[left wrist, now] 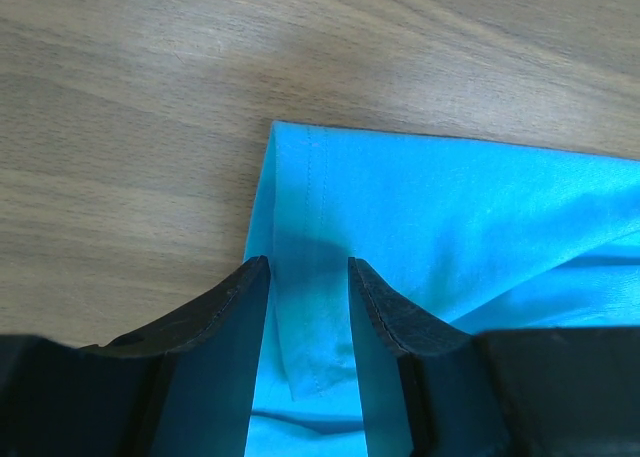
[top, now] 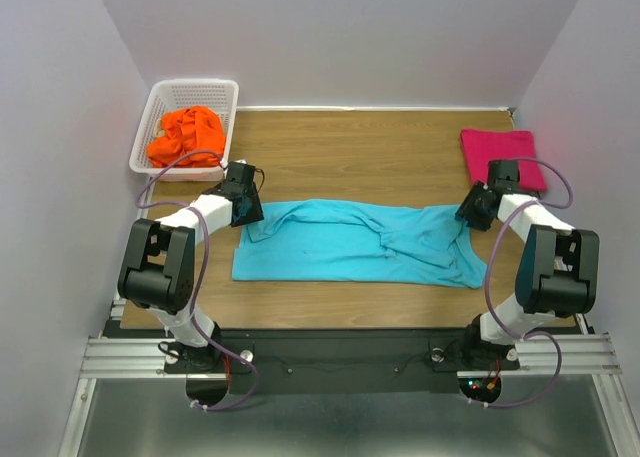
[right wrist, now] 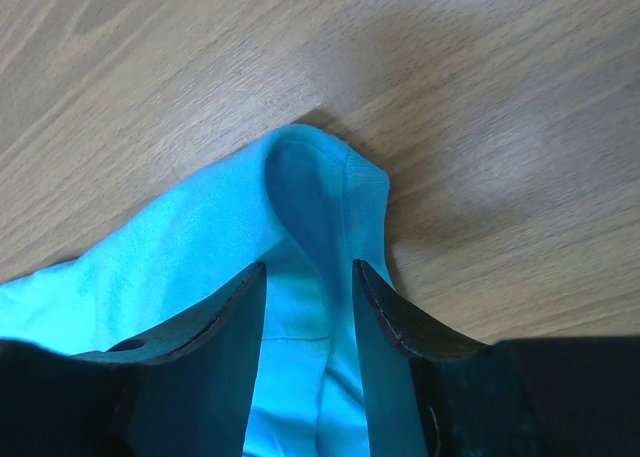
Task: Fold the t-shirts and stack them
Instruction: Fold the tshirt
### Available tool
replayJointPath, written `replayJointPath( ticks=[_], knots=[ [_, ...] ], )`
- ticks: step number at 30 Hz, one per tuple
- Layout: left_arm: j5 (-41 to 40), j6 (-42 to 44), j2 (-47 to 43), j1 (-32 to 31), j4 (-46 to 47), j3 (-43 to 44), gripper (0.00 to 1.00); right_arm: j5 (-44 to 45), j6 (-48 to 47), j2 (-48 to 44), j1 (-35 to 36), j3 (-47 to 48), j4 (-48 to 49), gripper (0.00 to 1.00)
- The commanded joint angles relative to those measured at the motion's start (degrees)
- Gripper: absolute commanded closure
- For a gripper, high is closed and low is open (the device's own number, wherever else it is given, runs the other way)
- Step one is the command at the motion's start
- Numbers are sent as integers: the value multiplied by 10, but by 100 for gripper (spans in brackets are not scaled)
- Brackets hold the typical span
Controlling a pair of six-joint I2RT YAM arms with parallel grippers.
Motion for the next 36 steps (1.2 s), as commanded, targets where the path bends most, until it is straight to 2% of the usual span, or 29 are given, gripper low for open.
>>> replayJointPath(
  ticks=[1, 8, 12, 13, 15, 17, 20, 21, 25, 28, 31, 36],
  knots=[
    [-3, 4, -2, 1, 2, 21, 52, -16, 6, 10, -2, 15, 26, 55],
    [-3, 8, 6, 1, 4, 20, 55, -22, 10, 15, -2, 14, 29, 59],
    [-11, 11, 7, 1, 4, 21, 63, -23, 10, 18, -2, 11, 30, 61],
    [-12, 13, 8, 1, 4, 21, 69, -23, 12, 19, -2, 11, 30, 62],
    [-13, 14, 12, 1, 3, 22, 70, -23, 13, 20, -2, 10, 30, 62],
    [-14, 15, 15, 1, 4, 25, 77, -21, 13, 22, -2, 10, 31, 63],
    [-25, 25, 18, 1, 5, 31, 80, -20, 13, 23, -3, 9, 30, 67],
    [-28, 27, 19, 1, 6, 32, 85, -20, 13, 23, -3, 9, 30, 68],
    [-40, 33, 29, 7, 5, 45, 100, -13, 8, 20, -2, 10, 29, 88],
    [-56, 39, 39, 11, -1, 63, 100, 13, -7, 16, -2, 20, 21, 99],
    [-89, 51, 52, 11, -14, 89, 100, 63, -26, 18, -2, 43, 0, 99],
    [-120, 62, 61, 11, -23, 99, 100, 96, -41, 31, -2, 70, -23, 99]
  ],
)
